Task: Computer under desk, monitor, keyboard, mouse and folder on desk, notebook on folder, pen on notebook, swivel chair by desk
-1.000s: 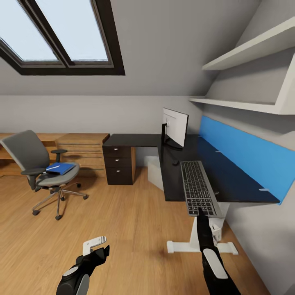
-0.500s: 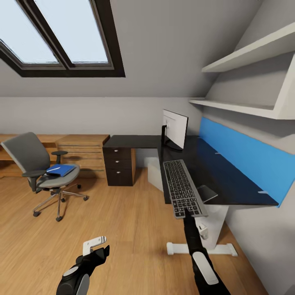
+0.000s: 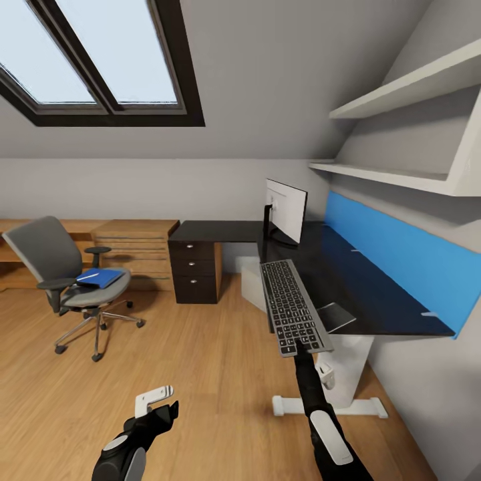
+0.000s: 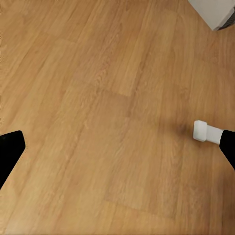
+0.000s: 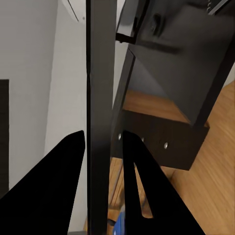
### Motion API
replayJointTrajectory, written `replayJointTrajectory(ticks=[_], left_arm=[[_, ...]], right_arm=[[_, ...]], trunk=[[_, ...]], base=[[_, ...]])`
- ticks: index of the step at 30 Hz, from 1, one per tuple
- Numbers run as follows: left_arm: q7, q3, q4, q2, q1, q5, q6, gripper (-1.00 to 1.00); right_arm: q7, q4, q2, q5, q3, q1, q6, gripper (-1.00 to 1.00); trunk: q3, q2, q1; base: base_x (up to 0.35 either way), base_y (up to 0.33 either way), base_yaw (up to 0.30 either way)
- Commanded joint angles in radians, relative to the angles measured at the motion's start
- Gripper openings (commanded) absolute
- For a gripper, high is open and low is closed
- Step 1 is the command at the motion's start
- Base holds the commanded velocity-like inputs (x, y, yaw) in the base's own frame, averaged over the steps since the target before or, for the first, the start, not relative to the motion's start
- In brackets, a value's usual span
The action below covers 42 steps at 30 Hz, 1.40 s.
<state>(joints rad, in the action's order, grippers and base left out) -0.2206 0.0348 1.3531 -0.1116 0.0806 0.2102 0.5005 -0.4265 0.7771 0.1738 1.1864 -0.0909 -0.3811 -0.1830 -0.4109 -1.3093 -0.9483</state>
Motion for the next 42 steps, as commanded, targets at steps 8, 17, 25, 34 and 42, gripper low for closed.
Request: replayJointTrajectory(ticks=[8, 17, 25, 34, 42], left_arm=[[-0.002, -0.001, 0.000, 0.000, 0.001, 0.009, 0.004, 1.00], [-0.002, -0.001, 0.000, 0.000, 0.000, 0.009, 0.004, 1.00], [-0.002, -0.001, -0.001, 0.000, 0.000, 0.009, 0.004, 1.00], [-0.002, -0.001, -0.002, 0.000, 0.000, 0.009, 0.004, 1.00], [-0.002, -0.001, -0.002, 0.000, 0.000, 0.009, 0.004, 1.00]], right_arm=[[-0.005, -0.001, 0.001, 0.011, 0.000, 0.005, -0.001, -1.00], [-0.006, -0.001, 0.001, 0.011, 0.000, 0.005, -0.001, -1.00], [-0.007, -0.001, 0.001, 0.010, -0.002, 0.005, 0.004, -1.00], [-0.005, 0.005, 0.001, 0.006, -0.003, 0.005, 0.007, -1.00], [-0.009, 0.005, 0.001, 0.010, -0.004, 0.005, 0.006, -1.00]], trunk=[[0.003, -0.001, 0.000], [0.011, -0.001, 0.000], [0.012, -0.001, 0.000], [0.012, -0.001, 0.000], [0.012, -0.001, 0.000]], base=[[0.000, 0.307, 0.113], [0.008, 0.331, 0.225], [0.167, 0.294, 0.113], [0.288, 0.209, 0.003], [0.298, 0.196, 0.000]])
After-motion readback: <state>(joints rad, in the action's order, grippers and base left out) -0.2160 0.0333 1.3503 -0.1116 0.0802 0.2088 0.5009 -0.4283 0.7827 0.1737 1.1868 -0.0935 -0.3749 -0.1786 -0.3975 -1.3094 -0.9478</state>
